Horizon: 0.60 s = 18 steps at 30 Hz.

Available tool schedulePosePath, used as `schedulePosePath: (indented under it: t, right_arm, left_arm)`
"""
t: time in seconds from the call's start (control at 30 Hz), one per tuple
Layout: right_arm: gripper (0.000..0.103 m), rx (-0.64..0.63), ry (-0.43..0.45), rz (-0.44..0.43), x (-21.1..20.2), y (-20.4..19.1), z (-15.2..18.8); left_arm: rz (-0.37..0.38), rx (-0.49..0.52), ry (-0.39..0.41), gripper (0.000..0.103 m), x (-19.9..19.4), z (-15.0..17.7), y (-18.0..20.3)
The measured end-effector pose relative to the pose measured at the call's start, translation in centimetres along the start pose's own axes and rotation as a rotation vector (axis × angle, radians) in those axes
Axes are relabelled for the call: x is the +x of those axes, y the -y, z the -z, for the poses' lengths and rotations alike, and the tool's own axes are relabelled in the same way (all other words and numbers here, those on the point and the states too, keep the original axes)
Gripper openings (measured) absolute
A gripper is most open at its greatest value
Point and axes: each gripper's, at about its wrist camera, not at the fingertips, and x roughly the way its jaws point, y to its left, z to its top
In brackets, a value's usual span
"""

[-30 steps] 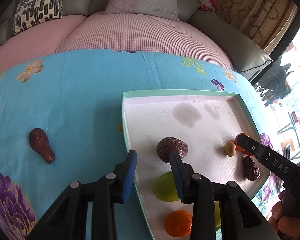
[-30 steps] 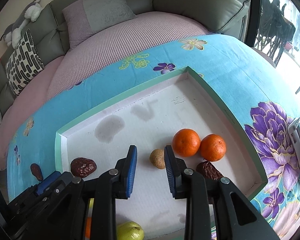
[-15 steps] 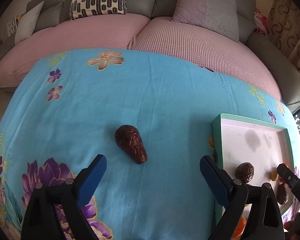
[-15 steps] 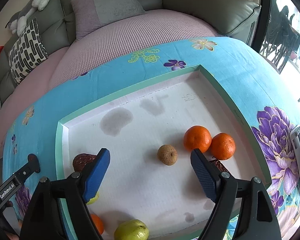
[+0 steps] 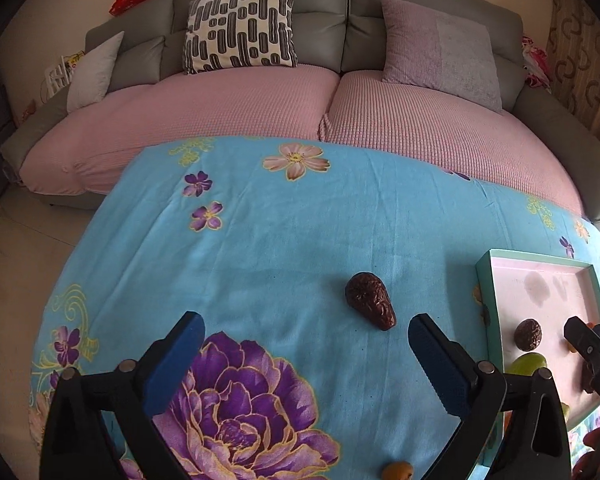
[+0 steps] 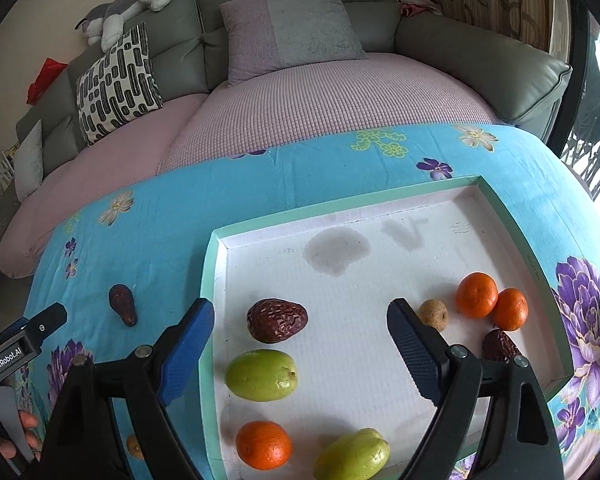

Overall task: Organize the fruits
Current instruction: 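Move both tools back to the table beside the tray, then grasp another small brown round fruit with the right tool and lift it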

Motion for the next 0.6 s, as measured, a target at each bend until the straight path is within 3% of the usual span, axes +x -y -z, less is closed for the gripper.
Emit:
schedulePosePath:
  t: [0.2, 0.6]
  right_arm:
    - [0.089, -0.119, -0.026, -0.064, 0.3, -3.7, 1.0]
    - [0.089, -0.213, -0.103, -0.176, 0.0, -9.6, 5.2]
  left_arm:
    - [-0.060, 0.047, 0.018, 0.103, -1.7, 0.8, -1.6]
    - [-0.176, 0.072, -0.045, 0.103, -2.4, 4.5, -5.6]
